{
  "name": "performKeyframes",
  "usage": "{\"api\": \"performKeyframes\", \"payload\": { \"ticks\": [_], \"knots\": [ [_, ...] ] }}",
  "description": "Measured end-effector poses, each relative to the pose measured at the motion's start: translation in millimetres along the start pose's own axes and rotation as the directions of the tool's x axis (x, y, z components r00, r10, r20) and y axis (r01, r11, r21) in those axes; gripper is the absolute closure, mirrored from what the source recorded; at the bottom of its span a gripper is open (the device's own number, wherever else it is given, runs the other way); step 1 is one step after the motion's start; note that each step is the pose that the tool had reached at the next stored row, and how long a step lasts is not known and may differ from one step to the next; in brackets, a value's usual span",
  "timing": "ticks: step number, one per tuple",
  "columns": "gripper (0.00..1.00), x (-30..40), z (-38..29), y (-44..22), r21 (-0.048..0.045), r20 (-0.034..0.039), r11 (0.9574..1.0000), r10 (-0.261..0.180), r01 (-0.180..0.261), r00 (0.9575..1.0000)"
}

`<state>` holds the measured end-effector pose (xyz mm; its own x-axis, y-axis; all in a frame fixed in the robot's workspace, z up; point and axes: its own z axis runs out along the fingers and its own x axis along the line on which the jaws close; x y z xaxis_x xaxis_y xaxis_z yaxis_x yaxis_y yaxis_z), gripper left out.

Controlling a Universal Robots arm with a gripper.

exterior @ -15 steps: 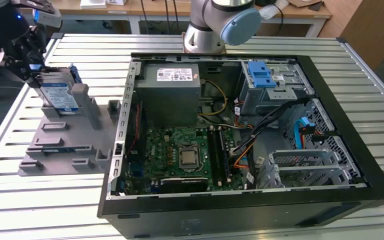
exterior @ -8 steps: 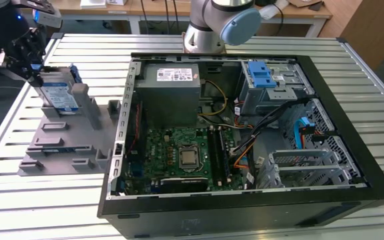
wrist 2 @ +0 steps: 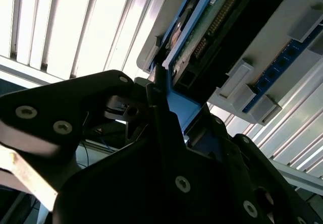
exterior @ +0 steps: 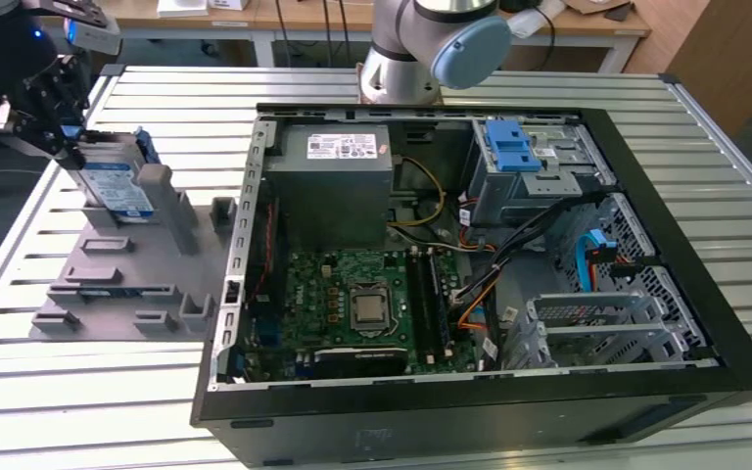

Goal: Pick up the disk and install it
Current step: 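Pick up the disk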

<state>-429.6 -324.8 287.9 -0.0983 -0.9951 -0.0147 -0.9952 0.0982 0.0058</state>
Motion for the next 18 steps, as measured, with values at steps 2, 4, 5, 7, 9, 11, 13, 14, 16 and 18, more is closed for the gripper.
{"api": "performKeyframes", "payload": {
  "ticks": [2, 4, 5, 7, 9, 11, 13, 14, 16, 18],
  "knots": [
    [0.63, 0.0, 0.0, 0.0, 0.0, 0.0, 1.0, 0.0, 0.0, 1.0],
    [0.63, 0.0, 0.0, 0.0, 0.0, 0.0, 1.0, -0.004, 0.004, 1.0],
    [0.63, 0.0, 0.0, 0.0, -0.0002, -0.0001, 0.9999, -0.014, 0.014, 0.9999],
    [0.63, 0.0, 0.0, 0.0, -0.0005, -0.0002, 0.9991, -0.043, 0.043, 0.9991],
    [0.63, 0.1, 0.1, 0.0, -0.0007, -0.0002, 0.9982, -0.06, 0.06, 0.9982],
    [0.63, 0.3, 0.1, 0.0, -0.0009, -0.0003, 0.9976, -0.069, 0.069, 0.9976],
    [0.63, 0.4, 0.1, 0.0, -0.001, -0.0003, 0.9976, -0.07, 0.07, 0.9976],
    [0.63, 0.4, 0.1, 0.0, -0.0011, -0.0004, 0.9976, -0.07, 0.07, 0.9976],
    [0.63, 0.4, 0.1, 0.0, -0.0011, -0.0003, 0.9976, -0.07, 0.07, 0.9976],
    [0.63, 1.1, 0.1, 0.0, -0.001, -0.0003, 0.9975, -0.07, 0.07, 0.9975]
  ]
}}
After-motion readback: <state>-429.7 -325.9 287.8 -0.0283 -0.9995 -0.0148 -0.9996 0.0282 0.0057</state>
